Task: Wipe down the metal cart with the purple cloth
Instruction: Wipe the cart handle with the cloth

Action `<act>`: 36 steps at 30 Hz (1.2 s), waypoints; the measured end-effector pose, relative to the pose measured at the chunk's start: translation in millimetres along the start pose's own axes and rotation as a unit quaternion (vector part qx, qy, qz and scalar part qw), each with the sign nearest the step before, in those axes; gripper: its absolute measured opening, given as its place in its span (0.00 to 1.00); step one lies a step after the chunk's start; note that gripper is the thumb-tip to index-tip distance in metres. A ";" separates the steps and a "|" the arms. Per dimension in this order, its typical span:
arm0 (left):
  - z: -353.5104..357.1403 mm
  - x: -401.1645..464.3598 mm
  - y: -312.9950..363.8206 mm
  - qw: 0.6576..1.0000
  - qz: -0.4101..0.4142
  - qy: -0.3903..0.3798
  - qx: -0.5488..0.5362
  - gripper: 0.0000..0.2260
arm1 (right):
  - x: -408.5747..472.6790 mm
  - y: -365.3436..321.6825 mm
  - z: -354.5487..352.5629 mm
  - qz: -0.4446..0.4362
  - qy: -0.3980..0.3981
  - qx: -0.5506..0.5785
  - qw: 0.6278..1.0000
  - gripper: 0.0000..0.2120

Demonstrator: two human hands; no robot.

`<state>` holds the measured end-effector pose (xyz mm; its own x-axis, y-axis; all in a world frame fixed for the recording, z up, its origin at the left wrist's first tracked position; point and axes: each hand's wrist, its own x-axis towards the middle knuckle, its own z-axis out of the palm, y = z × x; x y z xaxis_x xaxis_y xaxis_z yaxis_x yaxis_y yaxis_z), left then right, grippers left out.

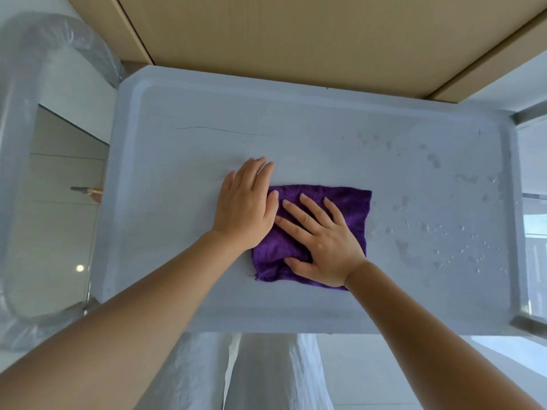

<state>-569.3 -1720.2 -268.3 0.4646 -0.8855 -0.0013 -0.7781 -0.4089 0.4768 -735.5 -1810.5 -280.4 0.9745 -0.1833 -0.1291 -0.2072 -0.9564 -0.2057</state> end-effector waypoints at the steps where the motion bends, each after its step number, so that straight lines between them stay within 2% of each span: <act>1: 2.4 -0.9 0.7 1.000 -0.011 0.017 -0.016 0.21 | 4.3 6.0 -1.7 0.003 0.005 0.003 1.000 0.33; 5: 11.8 -6.4 8.2 0.994 -0.051 0.076 -0.055 0.22 | 25.7 30.5 -9.5 0.034 0.018 0.016 0.999 0.33; 7: 18.5 -7.5 15.4 0.993 -0.074 0.080 -0.053 0.22 | 38.3 43.7 -14.0 0.052 0.016 0.020 0.998 0.33; 14: 37.2 -1.9 25.5 0.987 -0.117 0.044 0.096 0.25 | 79.4 80.6 -31.2 0.108 0.002 0.000 0.994 0.34; 20: 42.8 -0.5 24.0 0.982 -0.122 0.049 0.133 0.26 | 104.0 99.1 -38.9 0.179 0.022 0.005 0.984 0.34; 29: 42.4 0.6 25.3 0.982 -0.128 0.044 0.131 0.27 | 96.3 79.9 -31.4 0.367 0.042 0.036 0.929 0.33; 36: 40.2 2.5 26.6 0.983 -0.125 0.041 0.131 0.25 | 48.8 36.5 -18.9 0.399 0.029 0.039 0.915 0.34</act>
<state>-605.9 -1742.2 -290.9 0.6790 -0.7340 -0.0136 -0.7125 -0.6634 0.2284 -693.9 -1858.7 -275.9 0.5118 -0.8312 -0.2172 -0.8591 -0.4932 -0.1366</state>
